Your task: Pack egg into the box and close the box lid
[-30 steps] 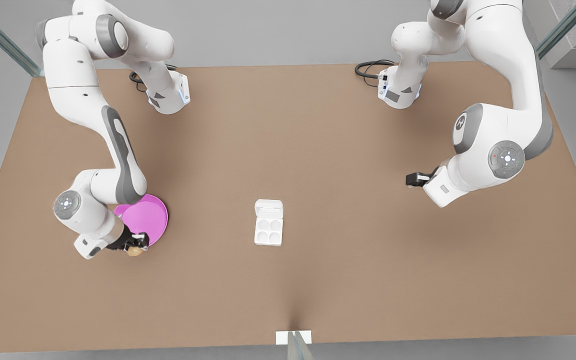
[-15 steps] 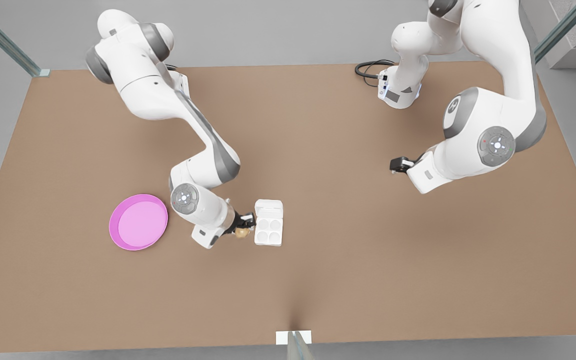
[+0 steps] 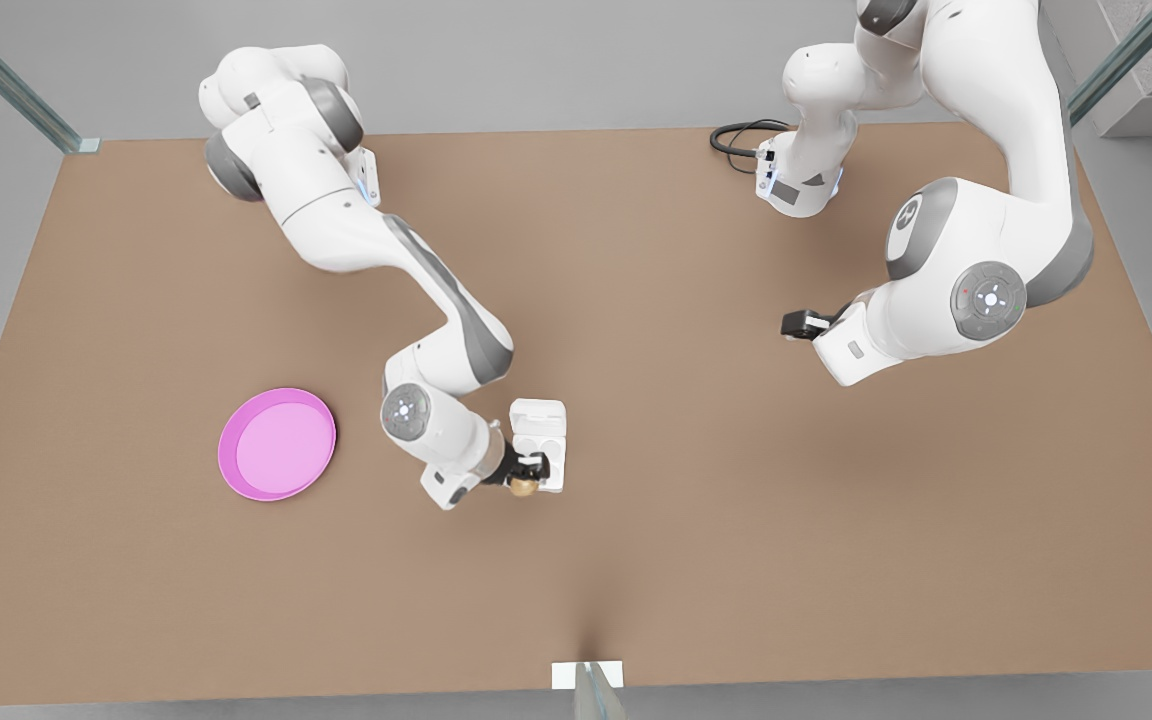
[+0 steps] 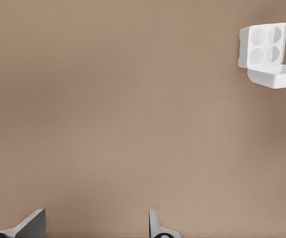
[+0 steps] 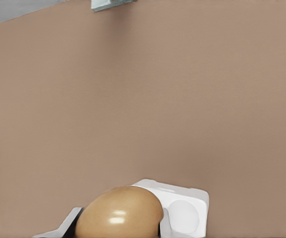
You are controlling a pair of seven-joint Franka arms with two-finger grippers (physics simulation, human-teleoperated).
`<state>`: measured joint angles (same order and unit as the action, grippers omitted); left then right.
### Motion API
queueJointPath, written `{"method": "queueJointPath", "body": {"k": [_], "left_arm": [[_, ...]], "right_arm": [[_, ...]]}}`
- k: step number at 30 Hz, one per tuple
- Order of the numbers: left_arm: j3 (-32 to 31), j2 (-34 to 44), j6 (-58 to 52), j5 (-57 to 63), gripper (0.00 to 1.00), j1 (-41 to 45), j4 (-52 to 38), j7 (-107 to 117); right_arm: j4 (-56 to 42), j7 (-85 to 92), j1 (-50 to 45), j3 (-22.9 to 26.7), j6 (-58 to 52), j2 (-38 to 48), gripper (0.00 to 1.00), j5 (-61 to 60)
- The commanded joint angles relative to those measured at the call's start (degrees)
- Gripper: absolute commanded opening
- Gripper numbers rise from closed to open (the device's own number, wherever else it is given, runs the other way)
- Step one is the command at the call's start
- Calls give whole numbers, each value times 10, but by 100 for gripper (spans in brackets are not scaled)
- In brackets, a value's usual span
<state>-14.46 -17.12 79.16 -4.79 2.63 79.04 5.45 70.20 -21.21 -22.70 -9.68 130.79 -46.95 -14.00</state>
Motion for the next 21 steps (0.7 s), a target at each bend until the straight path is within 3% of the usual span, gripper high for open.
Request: {"method": "queueJointPath", "body": {"k": [1, 21], "left_arm": [[0, 1, -2, 0, 100, 0, 0, 0], [1, -14, -3, 22, 100, 0, 0, 1]], "right_arm": [[0, -296, -2, 0, -17, -1, 61, 74], [52, -267, -24, 5, -10, -6, 61, 108]]}}
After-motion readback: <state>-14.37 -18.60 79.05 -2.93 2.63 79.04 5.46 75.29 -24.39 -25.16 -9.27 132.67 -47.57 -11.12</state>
